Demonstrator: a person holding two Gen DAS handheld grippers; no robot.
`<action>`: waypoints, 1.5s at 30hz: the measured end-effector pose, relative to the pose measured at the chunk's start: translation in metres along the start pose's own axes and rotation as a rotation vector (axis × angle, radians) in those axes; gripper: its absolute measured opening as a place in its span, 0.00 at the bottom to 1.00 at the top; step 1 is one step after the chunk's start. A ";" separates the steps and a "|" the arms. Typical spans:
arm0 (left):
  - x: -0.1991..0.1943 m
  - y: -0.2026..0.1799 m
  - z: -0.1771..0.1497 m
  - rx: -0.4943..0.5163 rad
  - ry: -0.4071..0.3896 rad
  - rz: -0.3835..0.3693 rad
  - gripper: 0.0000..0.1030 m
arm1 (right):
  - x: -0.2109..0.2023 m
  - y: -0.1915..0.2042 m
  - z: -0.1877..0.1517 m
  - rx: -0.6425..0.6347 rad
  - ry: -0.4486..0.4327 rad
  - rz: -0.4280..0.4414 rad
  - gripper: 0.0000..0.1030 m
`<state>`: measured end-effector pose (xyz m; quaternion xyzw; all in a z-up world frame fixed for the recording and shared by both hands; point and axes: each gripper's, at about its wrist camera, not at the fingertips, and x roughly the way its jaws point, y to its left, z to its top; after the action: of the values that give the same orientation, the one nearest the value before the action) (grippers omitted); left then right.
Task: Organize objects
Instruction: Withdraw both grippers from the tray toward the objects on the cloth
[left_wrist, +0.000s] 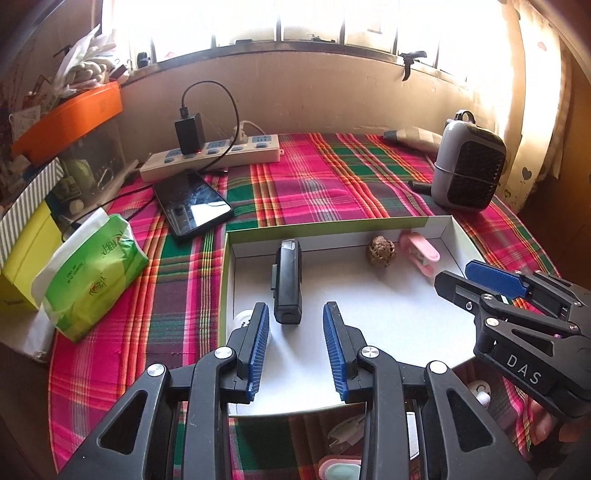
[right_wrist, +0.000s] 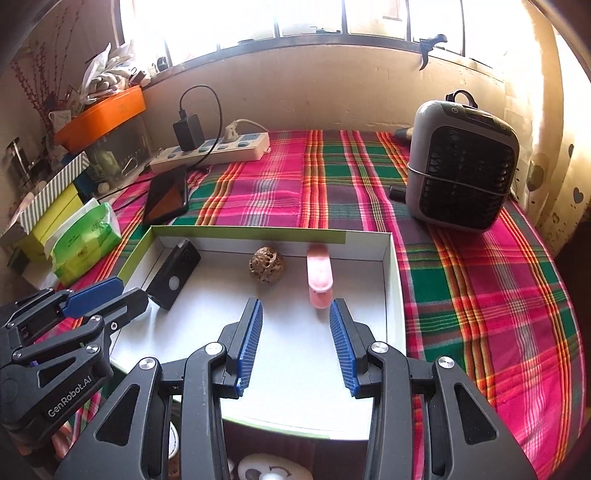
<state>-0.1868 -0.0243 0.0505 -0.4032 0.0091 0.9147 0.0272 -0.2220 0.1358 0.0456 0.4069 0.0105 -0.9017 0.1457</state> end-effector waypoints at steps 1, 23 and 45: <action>-0.002 0.000 -0.002 0.002 0.000 0.001 0.28 | -0.002 0.000 -0.002 0.002 -0.002 0.003 0.38; -0.041 0.005 -0.046 -0.026 -0.034 -0.019 0.28 | -0.044 0.005 -0.041 -0.001 -0.055 0.009 0.38; -0.050 0.003 -0.091 -0.032 0.010 -0.112 0.29 | -0.060 0.001 -0.086 -0.008 -0.061 0.003 0.38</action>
<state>-0.0864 -0.0330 0.0257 -0.4079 -0.0280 0.9098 0.0716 -0.1218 0.1621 0.0324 0.3787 0.0091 -0.9134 0.1490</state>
